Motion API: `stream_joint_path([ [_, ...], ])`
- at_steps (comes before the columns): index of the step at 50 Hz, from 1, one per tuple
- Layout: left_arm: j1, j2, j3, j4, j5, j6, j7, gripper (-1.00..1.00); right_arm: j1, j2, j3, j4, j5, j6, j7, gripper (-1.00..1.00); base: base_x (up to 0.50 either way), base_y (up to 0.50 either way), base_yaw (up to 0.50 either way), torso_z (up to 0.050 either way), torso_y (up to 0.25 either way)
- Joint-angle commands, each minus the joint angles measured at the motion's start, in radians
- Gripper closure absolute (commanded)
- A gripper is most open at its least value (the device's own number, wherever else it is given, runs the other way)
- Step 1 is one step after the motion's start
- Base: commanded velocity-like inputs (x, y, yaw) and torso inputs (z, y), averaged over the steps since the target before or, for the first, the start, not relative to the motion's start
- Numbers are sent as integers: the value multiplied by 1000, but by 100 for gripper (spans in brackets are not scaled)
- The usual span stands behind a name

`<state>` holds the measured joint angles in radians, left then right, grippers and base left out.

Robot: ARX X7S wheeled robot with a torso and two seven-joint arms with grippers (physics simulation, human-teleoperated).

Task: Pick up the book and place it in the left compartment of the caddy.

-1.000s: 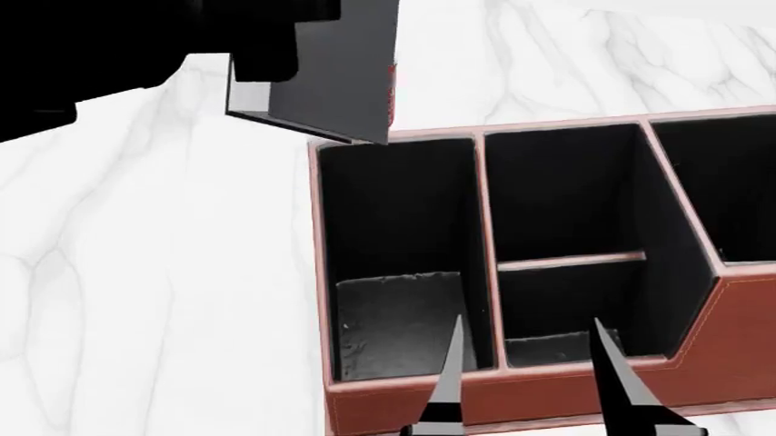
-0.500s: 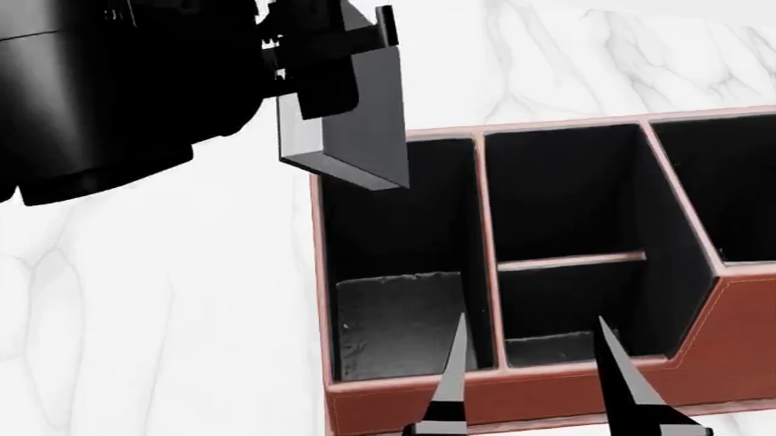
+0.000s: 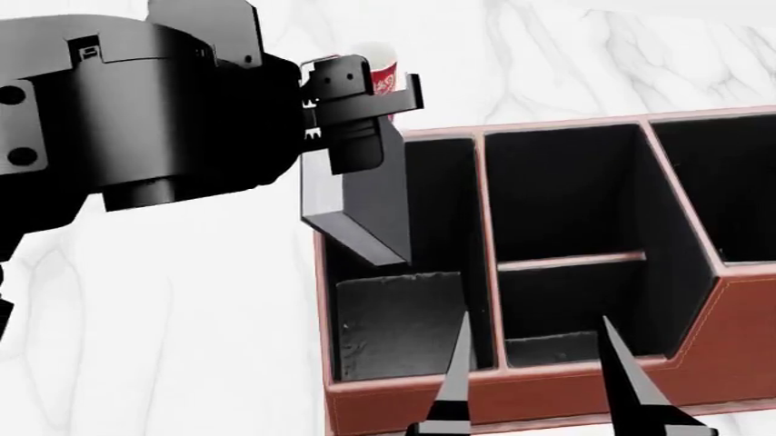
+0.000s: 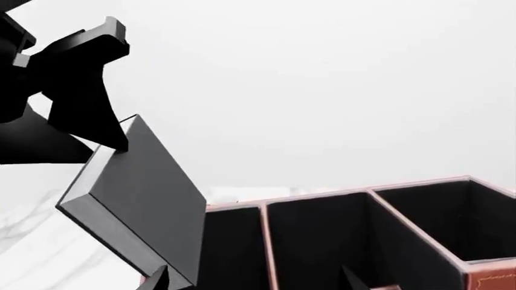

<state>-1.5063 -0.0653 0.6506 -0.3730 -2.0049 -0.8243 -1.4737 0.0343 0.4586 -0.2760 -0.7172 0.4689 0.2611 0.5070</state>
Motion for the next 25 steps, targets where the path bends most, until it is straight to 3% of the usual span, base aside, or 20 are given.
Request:
stream_joint_path([
  [1,-7,24,3,-91,-123,45,73,100,-3,-6,15,1,-16,-30,-15,-100,0,0,0,0,0],
  [14,-14,32,52,-135,-182,27,64,100,-1,-3,15,0,-13,-31,-12,-100,0,0,0,0,2],
  [25,-49,36,97,-210,-155,32,138,100,-2,0,15,0,-12,-35,-10,-100,0,0,0,0,2],
])
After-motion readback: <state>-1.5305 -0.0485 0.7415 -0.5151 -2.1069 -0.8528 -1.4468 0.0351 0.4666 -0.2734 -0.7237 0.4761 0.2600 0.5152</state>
